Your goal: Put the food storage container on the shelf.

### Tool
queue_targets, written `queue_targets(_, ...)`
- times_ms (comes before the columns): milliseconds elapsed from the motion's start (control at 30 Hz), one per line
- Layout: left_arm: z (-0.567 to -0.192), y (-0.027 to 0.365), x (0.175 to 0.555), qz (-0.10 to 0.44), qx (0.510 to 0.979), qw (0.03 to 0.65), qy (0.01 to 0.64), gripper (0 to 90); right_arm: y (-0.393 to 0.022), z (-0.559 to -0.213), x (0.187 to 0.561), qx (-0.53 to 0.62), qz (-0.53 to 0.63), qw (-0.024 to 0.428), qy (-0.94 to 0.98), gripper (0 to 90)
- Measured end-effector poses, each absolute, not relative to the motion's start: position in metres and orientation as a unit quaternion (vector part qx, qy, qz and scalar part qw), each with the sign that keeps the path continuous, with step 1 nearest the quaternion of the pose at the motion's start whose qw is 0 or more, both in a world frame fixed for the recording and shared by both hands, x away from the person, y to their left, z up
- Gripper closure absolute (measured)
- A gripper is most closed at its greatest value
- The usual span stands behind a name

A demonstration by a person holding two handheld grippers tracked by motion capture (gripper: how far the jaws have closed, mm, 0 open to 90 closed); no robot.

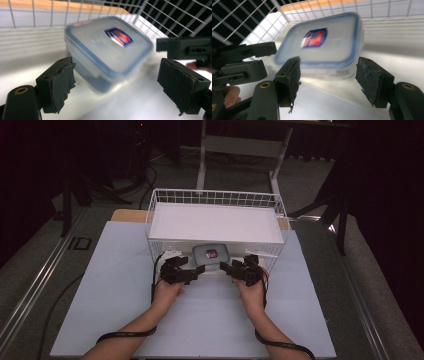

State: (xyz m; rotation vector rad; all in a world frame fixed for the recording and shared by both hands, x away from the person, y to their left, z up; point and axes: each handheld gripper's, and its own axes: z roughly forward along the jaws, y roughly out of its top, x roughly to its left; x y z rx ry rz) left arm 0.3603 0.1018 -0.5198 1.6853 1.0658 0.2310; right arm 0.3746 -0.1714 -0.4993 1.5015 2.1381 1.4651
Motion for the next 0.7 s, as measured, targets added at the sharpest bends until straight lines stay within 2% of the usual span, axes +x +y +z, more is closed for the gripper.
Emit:
queue_targets(100,-0.517,0.106,0.353,0.1,0.714,0.537,0.439,12.5,-0.169,-0.5,0.369,0.489,0.484,0.077,0.722,43.6)
queue_targets(133,-0.513,0.11,0.345,0.102,0.715,0.539,0.434,12.5,-0.167,-0.502,0.366,0.482,0.48,0.078,0.729,52.0)
queue_targets(167,-0.512,0.112,0.341,0.101,0.715,0.541,0.431,12.4,-0.164,-0.503,0.361,0.466,0.48,0.083,0.739,75.8)
queue_targets(200,-0.51,0.113,0.336,0.101,0.717,0.542,0.428,12.3,-0.161,-0.504,0.36,0.461,0.468,0.089,0.748,87.1)
queue_targets(233,-0.509,0.115,0.331,0.105,0.721,0.539,0.423,12.4,-0.159,-0.505,0.358,0.458,0.459,0.097,0.756,90.0)
queue_targets(467,-0.507,0.126,0.307,0.126,0.725,0.542,0.405,11.3,-0.143,-0.513,0.364,0.449,0.447,0.1,0.767,90.0)
queue_targets(633,-0.51,0.132,0.302,0.132,0.714,0.547,0.417,8.2,-0.135,-0.517,0.37,0.448,0.448,0.098,0.768,90.0)
queue_targets(700,-0.511,0.132,0.302,0.136,0.723,0.536,0.415,2.4,-0.131,-0.518,0.372,0.447,0.448,0.101,0.768,90.0)
